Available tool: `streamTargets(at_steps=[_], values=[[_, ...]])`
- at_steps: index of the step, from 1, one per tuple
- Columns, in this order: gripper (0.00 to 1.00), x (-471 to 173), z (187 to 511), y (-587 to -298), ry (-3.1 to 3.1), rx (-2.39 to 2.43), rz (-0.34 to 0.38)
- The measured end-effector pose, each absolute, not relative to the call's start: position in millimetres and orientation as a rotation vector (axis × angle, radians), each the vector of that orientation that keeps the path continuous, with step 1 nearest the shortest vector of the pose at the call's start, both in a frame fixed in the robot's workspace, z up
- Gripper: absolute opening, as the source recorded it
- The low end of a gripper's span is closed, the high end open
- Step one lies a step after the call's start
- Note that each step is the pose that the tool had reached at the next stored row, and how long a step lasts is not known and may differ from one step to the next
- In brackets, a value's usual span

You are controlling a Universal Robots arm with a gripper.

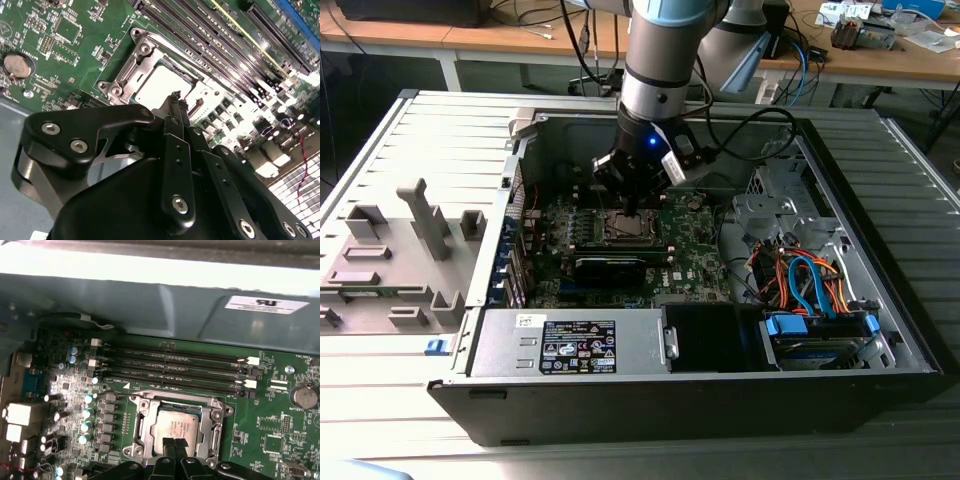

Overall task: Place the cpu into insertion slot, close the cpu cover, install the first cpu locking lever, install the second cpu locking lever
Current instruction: 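Install the first cpu locking lever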

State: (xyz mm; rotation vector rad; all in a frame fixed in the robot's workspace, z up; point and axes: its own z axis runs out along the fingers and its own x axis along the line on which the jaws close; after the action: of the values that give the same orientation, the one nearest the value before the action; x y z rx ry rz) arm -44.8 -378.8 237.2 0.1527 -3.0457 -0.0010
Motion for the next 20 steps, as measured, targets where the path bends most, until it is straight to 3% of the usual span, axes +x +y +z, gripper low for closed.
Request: streamTargets(at_steps=[20], values=[[0.11, -44.8, 243.8, -378.8, -3.045, -0.18, -0.014]])
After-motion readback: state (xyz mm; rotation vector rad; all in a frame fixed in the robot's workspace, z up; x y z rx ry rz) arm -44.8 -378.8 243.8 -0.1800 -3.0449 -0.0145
